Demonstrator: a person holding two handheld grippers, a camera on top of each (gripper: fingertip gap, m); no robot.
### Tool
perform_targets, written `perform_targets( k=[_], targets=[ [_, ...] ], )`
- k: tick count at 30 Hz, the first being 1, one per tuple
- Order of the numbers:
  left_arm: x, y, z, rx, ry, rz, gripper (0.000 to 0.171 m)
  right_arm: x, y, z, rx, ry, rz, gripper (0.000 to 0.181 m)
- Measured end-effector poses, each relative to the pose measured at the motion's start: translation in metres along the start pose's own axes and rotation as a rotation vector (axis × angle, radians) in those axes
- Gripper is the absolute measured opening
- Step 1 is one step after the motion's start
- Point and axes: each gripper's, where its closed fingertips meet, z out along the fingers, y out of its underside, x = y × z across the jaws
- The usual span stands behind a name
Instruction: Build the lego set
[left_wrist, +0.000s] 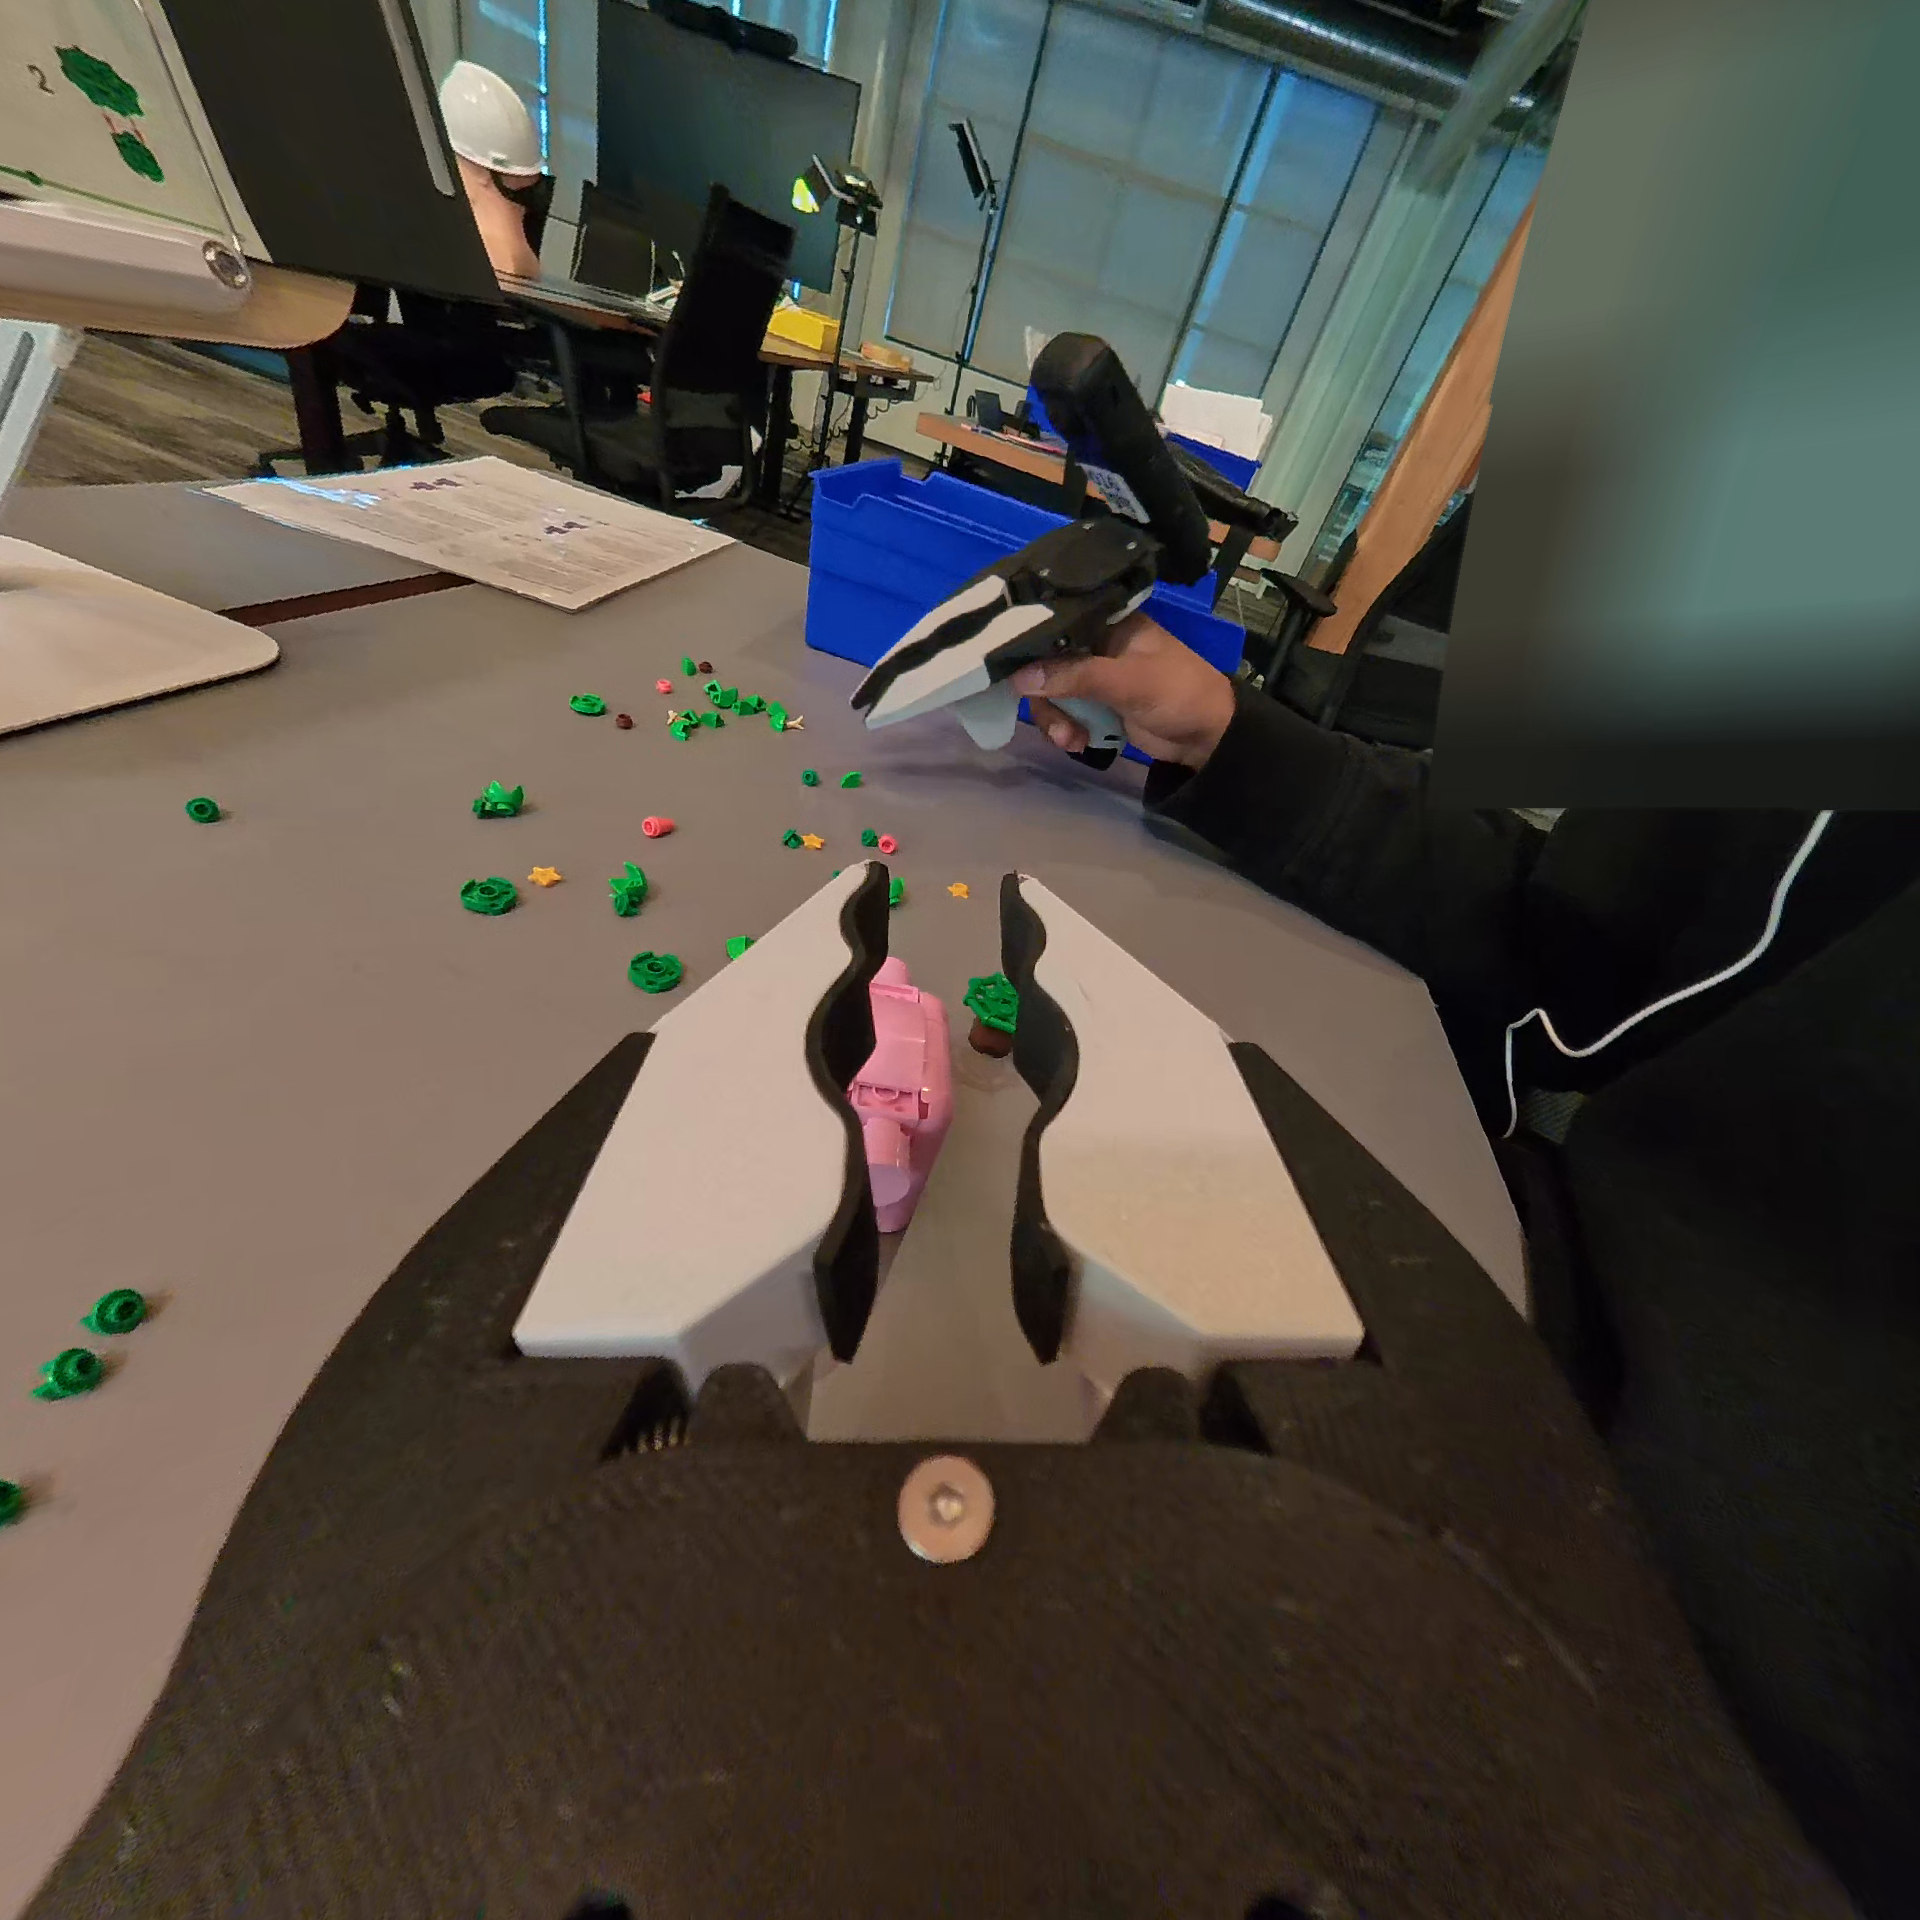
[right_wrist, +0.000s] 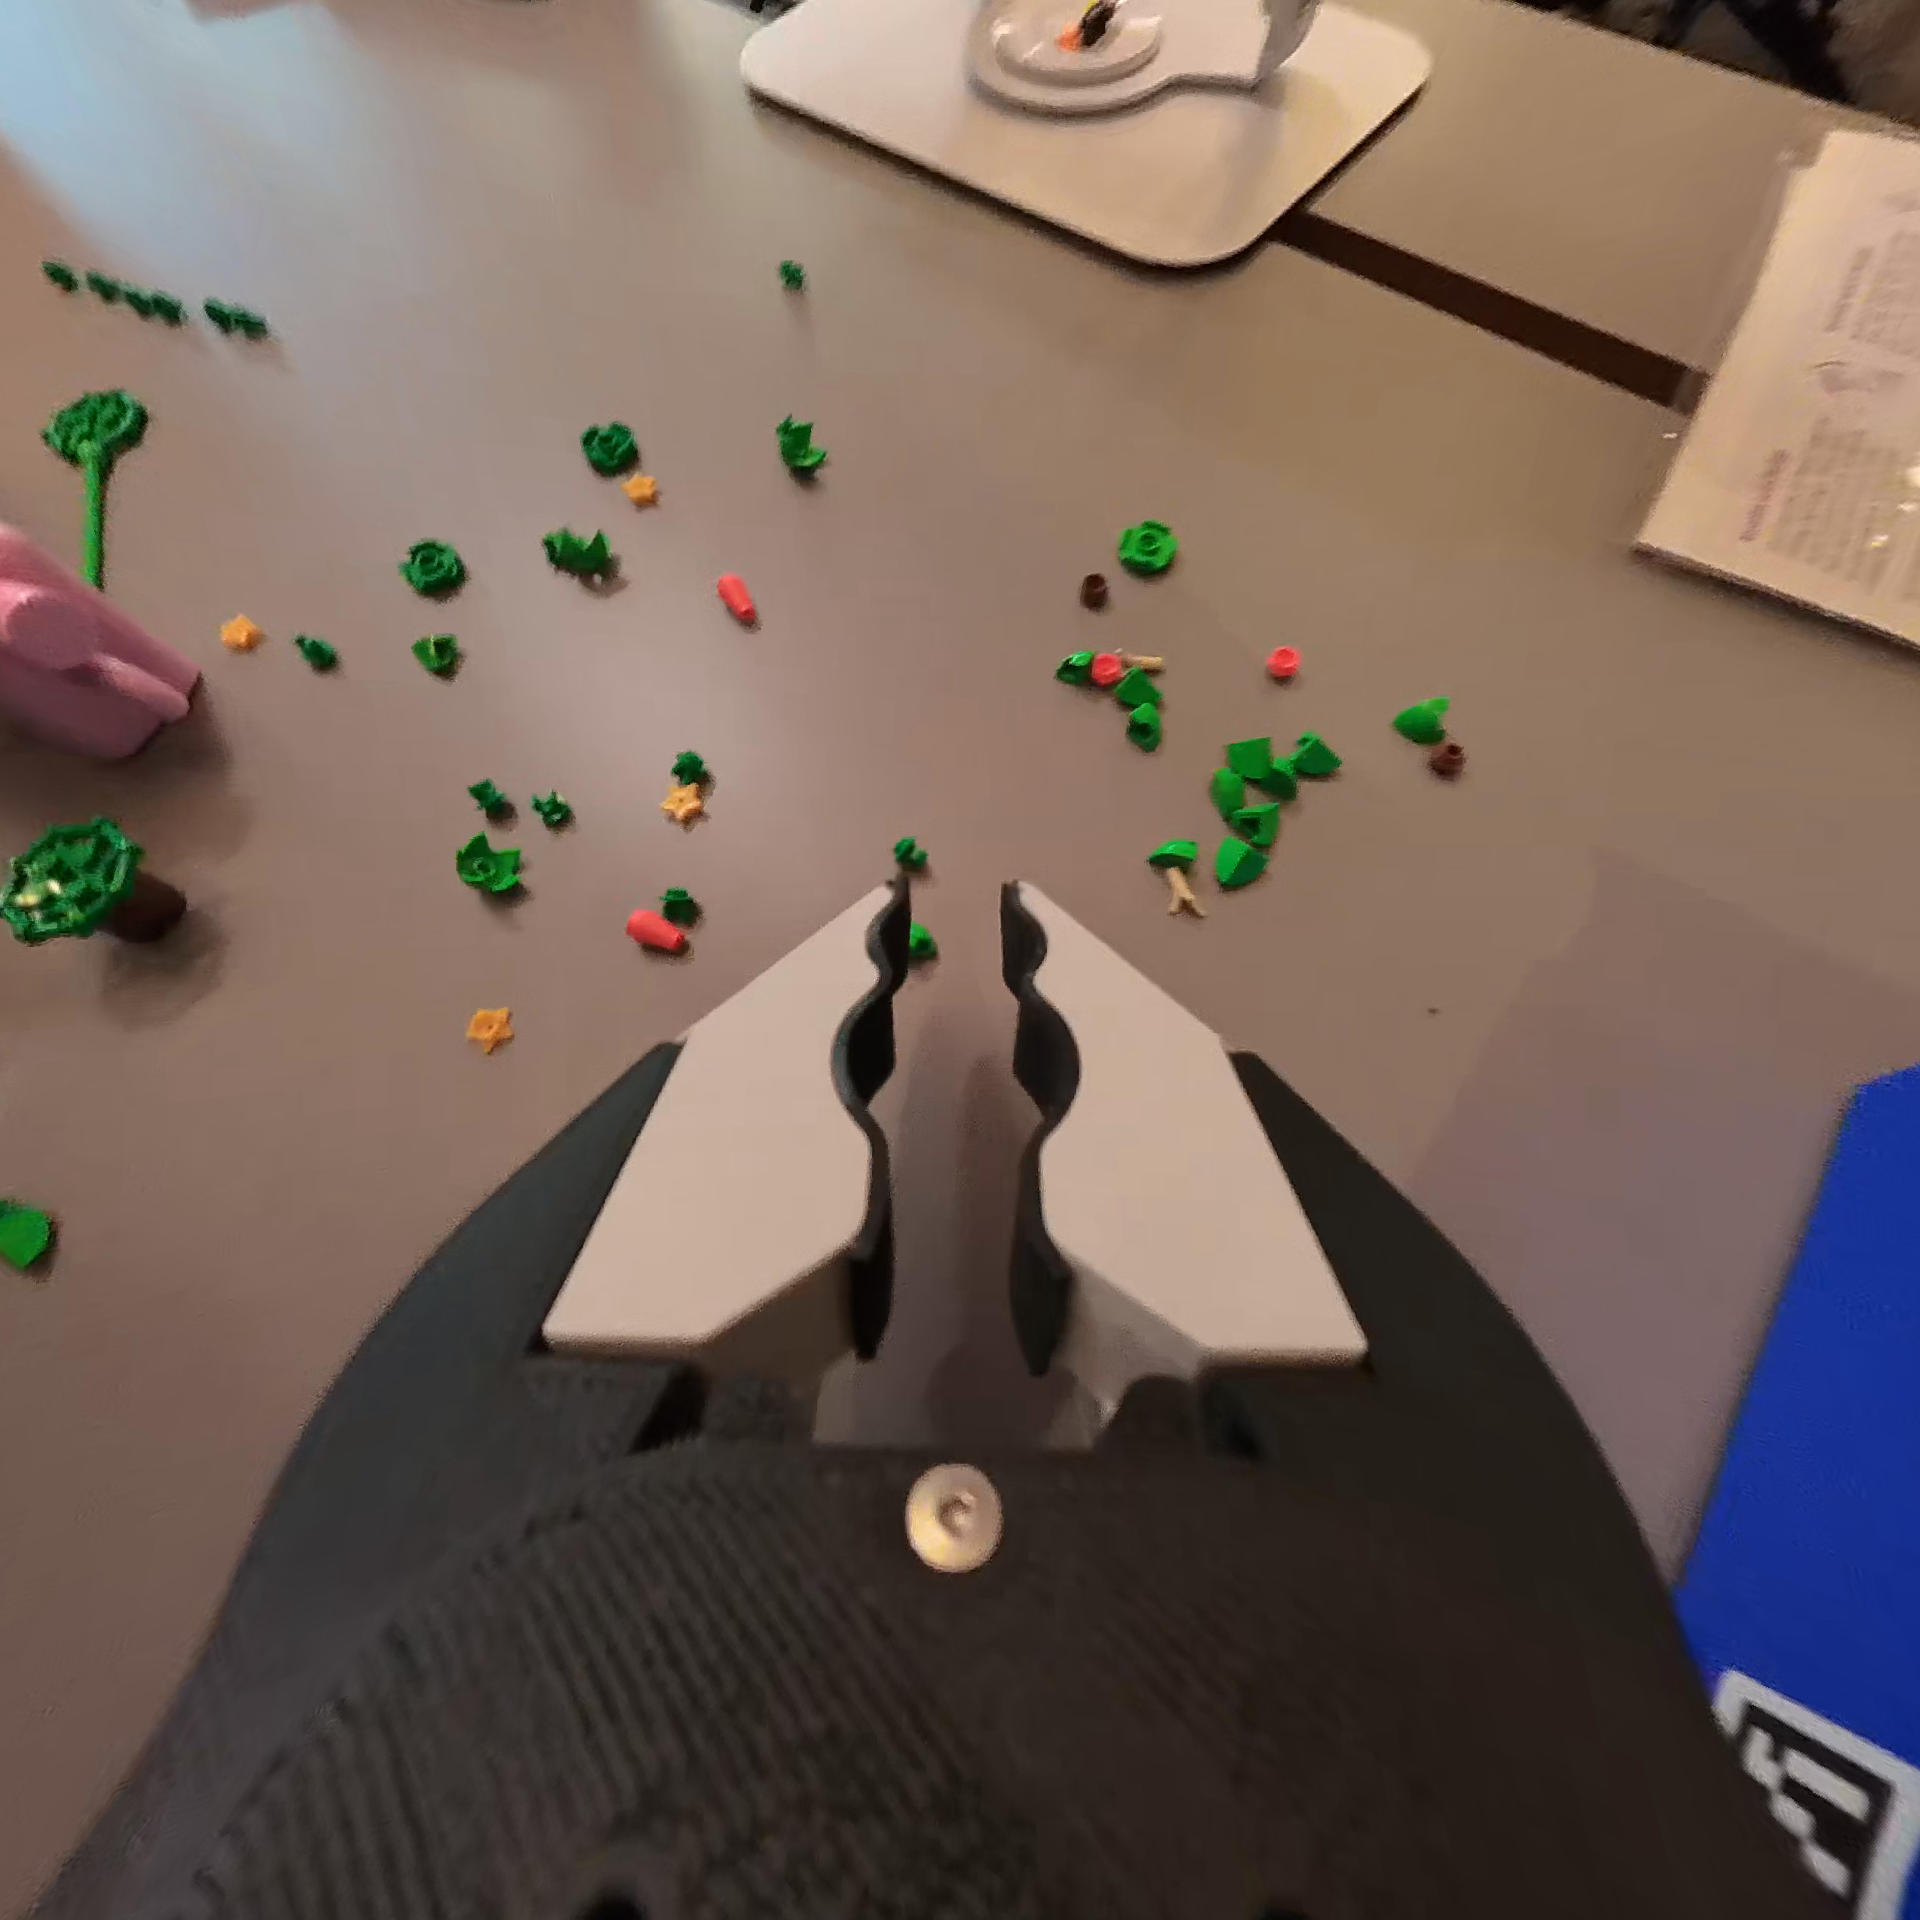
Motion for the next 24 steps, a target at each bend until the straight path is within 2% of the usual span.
perform_targets(
  k=[11, 16, 19, 21, 24],
  targets=[
    [0.003, 0.000, 0.001, -0.005, 0.009, 0.001, 0.018, -0.009, 0.018, 0.020, -0.082, -0.036, -0.031, 0.018],
    [0.004, 0.000, 0.001, -0.006, 0.012, 0.005, 0.018, -0.012, 0.021, 0.022, -0.100, -0.039, -0.066, 0.005],
    [0.004, 0.001, 0.002, -0.008, 0.013, 0.006, 0.018, -0.011, 0.021, 0.021, -0.111, -0.020, -0.096, 0.005],
    [0.005, 0.001, 0.002, -0.008, 0.015, 0.006, 0.018, -0.017, 0.012, 0.020, -0.069, -0.038, -0.105, 0.005],
    [0.008, 0.002, 0.004, -0.012, 0.028, 0.005, 0.018, -0.052, -0.020, 0.009, 0.105, -0.211, -0.047, 0.005]
  ],
)
